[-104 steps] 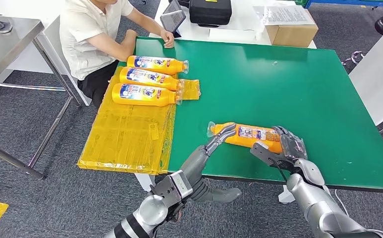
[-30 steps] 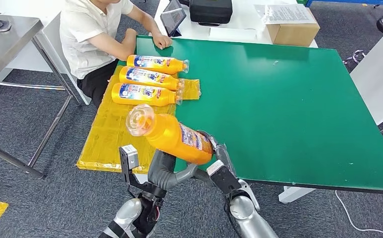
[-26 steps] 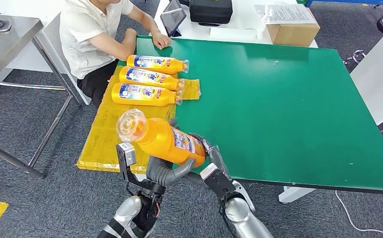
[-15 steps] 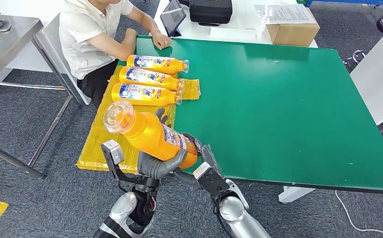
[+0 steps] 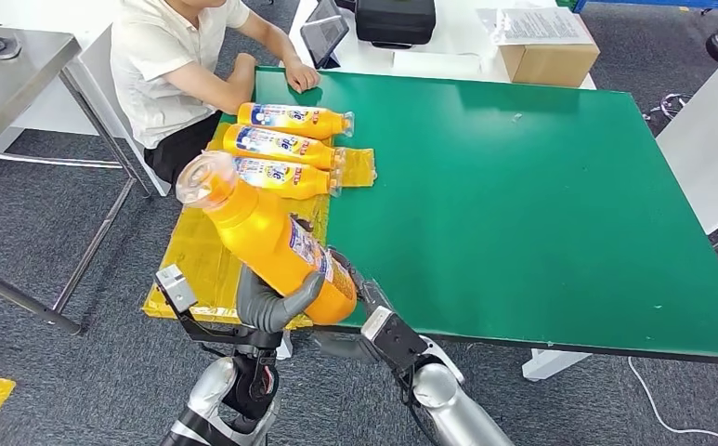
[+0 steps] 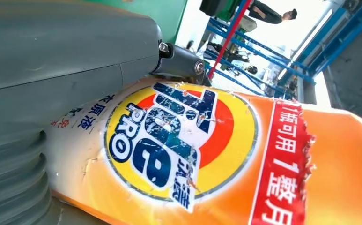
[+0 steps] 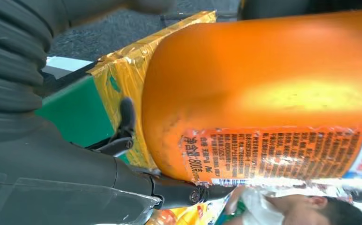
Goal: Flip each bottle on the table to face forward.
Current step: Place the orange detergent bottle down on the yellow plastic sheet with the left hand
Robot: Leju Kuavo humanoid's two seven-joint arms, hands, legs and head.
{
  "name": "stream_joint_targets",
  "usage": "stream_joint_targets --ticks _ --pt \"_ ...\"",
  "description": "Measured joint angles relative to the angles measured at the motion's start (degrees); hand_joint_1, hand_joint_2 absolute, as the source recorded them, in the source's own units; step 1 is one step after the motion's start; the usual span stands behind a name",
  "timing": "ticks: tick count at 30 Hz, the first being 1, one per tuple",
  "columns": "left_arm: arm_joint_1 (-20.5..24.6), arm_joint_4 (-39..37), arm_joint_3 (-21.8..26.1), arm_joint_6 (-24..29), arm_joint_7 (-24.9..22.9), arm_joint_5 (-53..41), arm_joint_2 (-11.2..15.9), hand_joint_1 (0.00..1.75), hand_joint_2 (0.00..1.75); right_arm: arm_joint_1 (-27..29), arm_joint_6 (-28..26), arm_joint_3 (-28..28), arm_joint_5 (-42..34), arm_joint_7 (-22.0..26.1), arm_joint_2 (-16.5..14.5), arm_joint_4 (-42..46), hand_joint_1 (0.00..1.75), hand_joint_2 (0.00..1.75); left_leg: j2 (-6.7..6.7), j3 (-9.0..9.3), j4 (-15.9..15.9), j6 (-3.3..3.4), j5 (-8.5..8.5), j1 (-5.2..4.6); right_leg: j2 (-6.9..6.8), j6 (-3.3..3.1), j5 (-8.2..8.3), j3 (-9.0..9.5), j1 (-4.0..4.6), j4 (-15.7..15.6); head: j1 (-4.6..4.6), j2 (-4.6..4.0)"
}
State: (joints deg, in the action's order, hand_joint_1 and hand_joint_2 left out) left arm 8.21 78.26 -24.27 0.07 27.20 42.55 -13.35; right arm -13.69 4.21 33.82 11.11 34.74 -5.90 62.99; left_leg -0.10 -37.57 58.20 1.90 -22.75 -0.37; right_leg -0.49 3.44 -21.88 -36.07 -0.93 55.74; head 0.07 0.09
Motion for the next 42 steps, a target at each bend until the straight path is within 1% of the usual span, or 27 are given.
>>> stream_joint_targets --ticks 1,5,7,11,13,15,17,18,19,20,21,22,23,24,25,28,30,31,33,37,39,41,42 --pt "0.0 0.2 0.1 -0.1 0.0 0.0 0.0 1.75 1.75 0.0 0.0 0.1 0.0 0.0 0.0 -0.3 0.16 1.75 0.02 0.0 0.0 0.0 0.0 0.0 0.0 0.0 0.0 0.0 0.0 0.0 0.02 0.0" --pt "0.2 0.8 0.3 -0.4 0.0 0.1 -0.1 1.75 1.75 0.2 0.7 0.8 0.3 -0.1 0.1 -1.2 0.0 1.75 0.01 -0.01 0.0 0.0 0.0 0.0 0.0 -0.01 0.0 0.0 0.01 0.0 0.02 0.0" --pt "0.8 1.2 0.2 -1.0 0.1 0.2 -0.4 1.75 1.75 1.0 1.6 1.7 0.6 -0.2 0.0 -1.7 0.0 1.75 -0.03 -0.02 0.0 0.0 0.0 0.0 -0.01 0.0 0.0 0.03 0.01 0.0 0.02 0.0" --pt "0.9 2.7 0.7 -0.8 -0.5 0.0 -1.3 1.75 1.75 2.7 0.8 2.3 1.0 0.0 -0.1 -2.5 0.0 0.0 -0.04 -0.02 0.0 -0.01 -0.02 0.0 -0.01 -0.01 -0.01 0.03 0.01 0.0 0.01 0.0" --pt "0.9 3.4 1.4 0.2 -1.3 -0.8 -1.5 1.75 1.75 3.4 -1.8 2.2 1.9 0.5 -0.1 -2.8 0.0 0.0 -0.04 -0.01 0.0 -0.02 -0.02 0.0 -0.01 -0.02 -0.02 0.03 0.01 0.0 0.02 0.0" --pt "0.9 3.6 2.4 1.5 -1.8 -2.2 -1.6 1.75 1.75 4.6 -6.3 1.6 3.4 1.1 -0.1 -2.7 0.0 0.0 -0.05 -0.01 0.0 -0.03 -0.03 0.0 -0.02 -0.02 -0.02 0.03 0.01 0.0 0.01 0.0" --pt "0.8 3.8 3.2 4.1 -1.6 -5.4 -1.5 1.75 1.75 6.1 -12.9 0.3 5.6 1.8 -0.1 -2.1 0.0 0.0 -0.07 -0.01 0.0 -0.03 -0.03 0.0 -0.02 -0.02 -0.02 0.02 0.01 0.0 0.01 0.0" --pt "0.8 3.8 3.5 6.8 -1.1 -8.8 -1.3 1.75 1.75 6.9 -17.4 -0.6 7.2 2.4 0.0 -1.5 0.0 0.0 -0.07 -0.01 0.0 -0.03 -0.03 0.0 -0.02 -0.02 -0.02 0.02 0.01 0.0 0.02 0.0" --pt "0.9 3.7 3.7 10.5 -0.2 -14.0 -1.0 1.75 1.75 7.8 -22.5 -1.8 8.9 3.0 0.1 -0.8 0.0 0.44 -0.07 -0.01 0.0 -0.03 -0.03 0.0 -0.02 -0.02 -0.02 0.02 0.01 0.0 0.02 0.0" --pt "1.1 3.3 3.6 15.5 0.9 -21.0 -0.5 1.75 1.75 8.7 -28.2 -3.2 10.9 3.7 0.1 0.2 0.0 0.87 -0.07 -0.01 0.0 -0.03 -0.03 0.0 -0.02 -0.02 -0.02 0.01 0.01 0.0 0.01 0.0" --pt "1.5 2.7 3.4 21.0 1.7 -29.3 0.1 1.75 1.75 9.6 -33.7 -4.8 13.0 4.3 0.2 1.3 0.0 1.31 -0.08 -0.01 0.0 -0.03 -0.03 0.0 -0.03 -0.02 -0.02 0.01 0.01 0.0 0.01 0.0" --pt "2.1 1.6 3.0 26.3 2.0 -37.9 0.9 1.75 1.75 10.6 -38.0 -7.0 14.9 4.7 0.2 2.8 0.0 1.75 -0.09 -0.01 0.0 -0.03 -0.03 0.0 -0.04 -0.02 -0.02 0.02 0.01 0.0 0.01 0.0" --pt "2.9 0.2 2.7 30.4 1.7 -45.8 1.7 1.75 1.75 11.6 -41.0 -9.5 16.8 4.9 0.0 4.9 0.0 1.75 -0.1 -0.01 0.0 -0.02 -0.02 0.0 -0.04 -0.02 -0.02 0.03 0.01 0.0 0.01 0.0" --pt "3.7 -1.4 2.5 32.9 0.8 -52.2 2.4 1.75 1.75 12.6 -42.7 -12.5 18.4 5.0 -0.4 7.5 0.0 1.75 -0.1 -0.01 0.0 -0.02 -0.02 -0.01 -0.04 -0.01 -0.01 0.04 0.0 0.0 0.01 0.0" --pt "4.5 -3.0 2.4 34.1 -0.4 -57.3 3.2 1.75 1.75 13.5 -43.5 -15.7 19.5 5.1 -1.0 10.5 0.0 1.75 -0.09 -0.01 0.0 -0.02 -0.02 -0.01 -0.04 -0.02 0.0 0.04 0.0 0.0 0.01 0.0" --pt "6.9 -7.7 2.1 33.4 -5.8 -69.1 5.2 1.75 1.75 15.3 -44.1 -24.1 20.0 5.2 -2.8 19.3 0.0 1.75 -0.04 0.01 0.0 -0.03 -0.02 -0.01 -0.02 -0.04 0.02 0.0 0.01 0.0 0.02 0.0" --pt "9.0 -10.8 1.7 31.2 -9.5 -75.9 6.7 1.75 1.75 16.3 -44.2 -27.8 18.9 5.2 -3.6 24.0 0.0 1.75 -0.02 0.02 0.0 -0.03 -0.01 -0.01 -0.01 -0.04 0.02 0.02 0.01 0.0 0.02 0.0" --pt "10.0 -12.3 1.6 30.1 -10.5 -78.3 7.3 1.75 1.75 16.7 -44.2 -28.9 18.2 5.2 -3.8 25.7 0.0 1.75 -0.01 0.02 0.0 -0.03 -0.01 0.0 -0.01 -0.04 0.03 0.02 0.01 0.0 0.02 0.0" --pt "11.4 -14.3 1.3 28.3 -11.3 -81.2 8.1 1.75 1.75 17.2 -44.2 -30.0 17.1 5.2 -4.1 27.6 0.0 1.75 0.01 0.03 0.0 -0.03 -0.01 0.0 -0.01 -0.04 0.03 0.02 0.02 0.0 0.0 0.0" --pt "11.8 -15.1 1.2 27.7 -11.5 -82.1 8.3 1.75 1.75 17.4 -44.2 -30.3 16.6 5.2 -4.1 28.1 0.0 1.75 0.02 0.03 0.0 -0.03 -0.01 0.0 -0.01 -0.04 0.03 0.02 0.02 0.0 0.01 0.0" --pt "14.0 -18.4 1.3 23.7 -12.3 -82.1 8.8 1.75 1.75 17.9 -44.2 -30.7 13.9 5.3 -4.3 29.0 0.0 1.75 0.03 0.03 0.0 -0.03 -0.01 0.0 -0.01 -0.04 0.03 0.02 0.02 0.0 0.01 0.0" --pt "17.5 -24.4 1.9 18.4 -13.2 -80.7 9.3 1.75 1.75 18.5 -44.2 -31.1 10.1 5.3 -4.3 29.7 0.0 1.75 0.05 0.02 0.0 -0.03 -0.01 0.0 -0.01 -0.05 0.02 0.02 0.01 0.0 0.01 0.0" --pt "18.8 -26.9 2.3 17.1 -13.3 -79.7 9.3 1.75 1.75 18.6 -44.2 -31.2 9.1 5.3 -4.2 29.6 0.0 1.75 0.05 0.02 0.0 -0.03 -0.01 0.0 -0.01 -0.05 0.02 0.02 0.01 0.0 0.01 0.0"
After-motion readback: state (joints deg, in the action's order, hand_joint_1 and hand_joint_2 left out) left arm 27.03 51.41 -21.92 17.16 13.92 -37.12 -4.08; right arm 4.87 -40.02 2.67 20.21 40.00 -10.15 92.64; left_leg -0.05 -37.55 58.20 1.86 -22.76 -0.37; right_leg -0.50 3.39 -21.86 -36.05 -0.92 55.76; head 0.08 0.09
